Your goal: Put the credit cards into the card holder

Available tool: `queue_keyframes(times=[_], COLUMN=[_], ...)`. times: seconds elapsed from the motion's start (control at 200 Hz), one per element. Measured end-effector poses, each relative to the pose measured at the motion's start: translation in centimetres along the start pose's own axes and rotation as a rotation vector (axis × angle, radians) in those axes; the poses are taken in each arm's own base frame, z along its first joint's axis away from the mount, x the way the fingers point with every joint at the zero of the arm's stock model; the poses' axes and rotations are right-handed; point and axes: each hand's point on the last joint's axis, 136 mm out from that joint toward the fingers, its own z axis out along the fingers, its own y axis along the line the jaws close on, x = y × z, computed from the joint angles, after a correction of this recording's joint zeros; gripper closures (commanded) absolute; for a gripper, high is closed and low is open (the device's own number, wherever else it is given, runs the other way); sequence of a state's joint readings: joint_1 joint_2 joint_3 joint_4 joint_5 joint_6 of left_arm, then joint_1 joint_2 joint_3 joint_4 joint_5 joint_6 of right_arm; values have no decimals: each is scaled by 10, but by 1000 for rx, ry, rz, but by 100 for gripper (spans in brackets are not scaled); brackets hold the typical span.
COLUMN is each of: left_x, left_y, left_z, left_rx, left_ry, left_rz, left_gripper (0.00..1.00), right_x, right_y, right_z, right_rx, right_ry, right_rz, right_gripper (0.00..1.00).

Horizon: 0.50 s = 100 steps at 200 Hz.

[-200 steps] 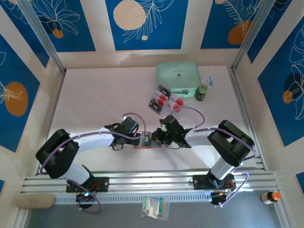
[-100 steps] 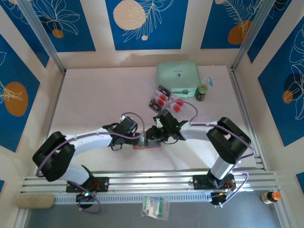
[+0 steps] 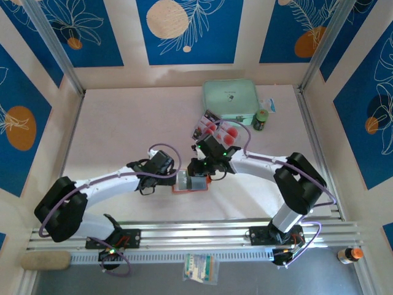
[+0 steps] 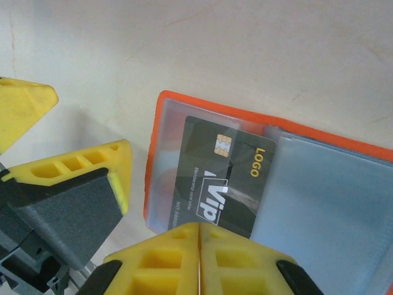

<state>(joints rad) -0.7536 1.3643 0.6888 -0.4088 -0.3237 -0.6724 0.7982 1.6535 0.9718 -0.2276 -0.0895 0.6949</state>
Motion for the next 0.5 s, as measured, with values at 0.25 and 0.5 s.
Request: queue_keyframes(times=[0.25, 0.5], left_x=[10, 18], left_y=[10, 13], left_z=[7, 16], left_rx=[-52, -78], left_ry=[35, 70], left_rz=[4, 21], left_gripper=[0, 0], right_x=[10, 17], right_y=[-9, -19], right_z=[22, 34], right_rx=[61, 116], right_ry=[73, 110], right_rz=[-22, -34], right_gripper=[99, 100])
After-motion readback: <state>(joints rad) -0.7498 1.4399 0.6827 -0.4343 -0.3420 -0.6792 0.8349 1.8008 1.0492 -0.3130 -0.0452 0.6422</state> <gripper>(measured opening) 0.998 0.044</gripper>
